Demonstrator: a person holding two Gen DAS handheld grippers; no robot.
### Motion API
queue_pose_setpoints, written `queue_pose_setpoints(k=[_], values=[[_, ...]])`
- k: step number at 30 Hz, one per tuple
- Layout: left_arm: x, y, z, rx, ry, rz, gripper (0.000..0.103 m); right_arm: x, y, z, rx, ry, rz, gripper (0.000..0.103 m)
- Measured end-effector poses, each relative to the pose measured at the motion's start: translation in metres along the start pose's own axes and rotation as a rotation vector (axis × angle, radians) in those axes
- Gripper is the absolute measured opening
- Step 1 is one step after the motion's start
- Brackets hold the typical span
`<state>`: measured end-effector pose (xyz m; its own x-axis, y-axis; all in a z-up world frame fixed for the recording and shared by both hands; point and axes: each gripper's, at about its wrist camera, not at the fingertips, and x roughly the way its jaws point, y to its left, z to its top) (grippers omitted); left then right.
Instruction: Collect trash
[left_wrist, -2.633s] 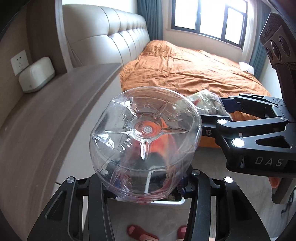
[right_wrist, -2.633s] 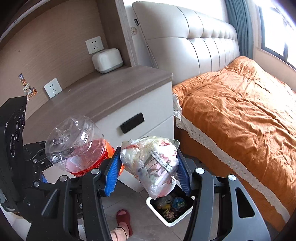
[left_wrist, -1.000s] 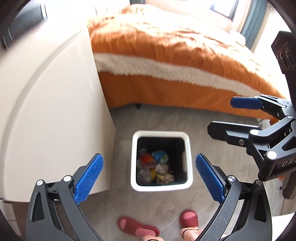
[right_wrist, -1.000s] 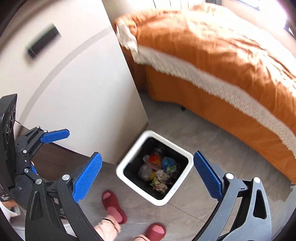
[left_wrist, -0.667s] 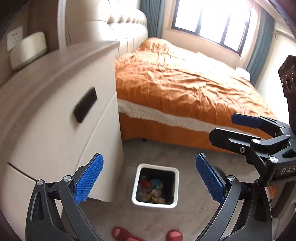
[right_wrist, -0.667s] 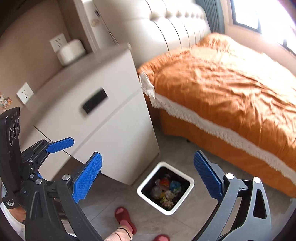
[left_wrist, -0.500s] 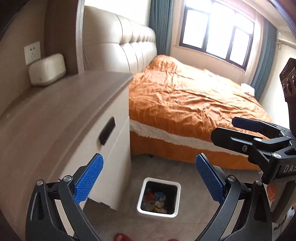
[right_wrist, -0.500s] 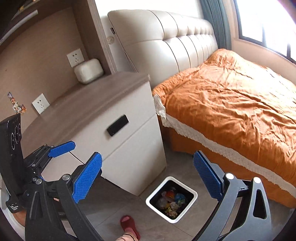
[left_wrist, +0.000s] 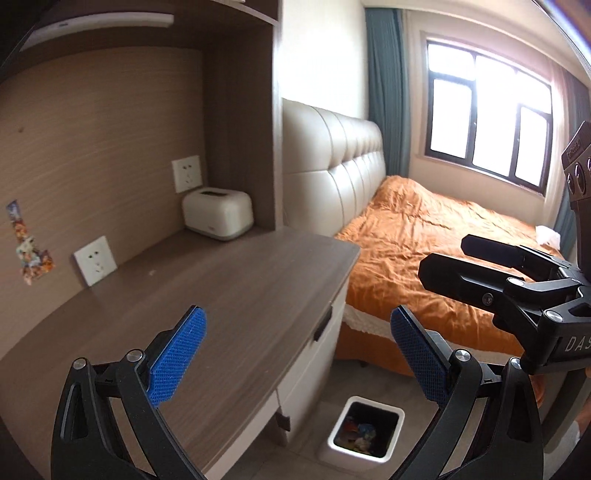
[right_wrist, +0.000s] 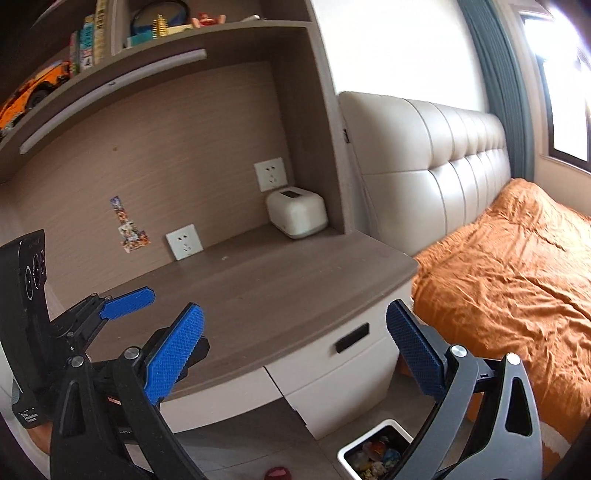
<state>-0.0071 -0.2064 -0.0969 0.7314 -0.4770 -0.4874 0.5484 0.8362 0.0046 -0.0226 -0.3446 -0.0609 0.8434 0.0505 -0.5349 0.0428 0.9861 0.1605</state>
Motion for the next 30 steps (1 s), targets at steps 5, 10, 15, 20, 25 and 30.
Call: queue_pose_setpoints(k=[5, 10, 15, 20, 25, 30], values=[[-0.043, 0.032, 0.001, -0.072, -0.024, 0.134, 0.098, -0.009, 0.039, 0.021, -0.074, -0.028, 0.083, 0.099], [-0.075, 0.067, 0.008, -0.095, -0.063, 0.202, 0.098, -0.009, 0.08, 0.038, -0.103, -0.038, 0.107, 0.099], [-0.09, 0.11, 0.014, -0.094, -0.09, 0.192, 0.098, 0.004, 0.12, 0.045, -0.107, -0.056, 0.065, 0.099], [-0.097, 0.154, 0.017, -0.097, -0.103, 0.174, 0.098, 0.028, 0.159, 0.053, -0.075, -0.047, 0.063, 0.099], [-0.1, 0.193, 0.02, -0.084, -0.096, 0.159, 0.098, 0.041, 0.198, 0.066, -0.104, -0.059, 0.031, 0.099], [-0.107, 0.222, 0.022, -0.095, -0.105, 0.17, 0.098, 0.049, 0.224, 0.074, -0.113, -0.076, 0.012, 0.099]])
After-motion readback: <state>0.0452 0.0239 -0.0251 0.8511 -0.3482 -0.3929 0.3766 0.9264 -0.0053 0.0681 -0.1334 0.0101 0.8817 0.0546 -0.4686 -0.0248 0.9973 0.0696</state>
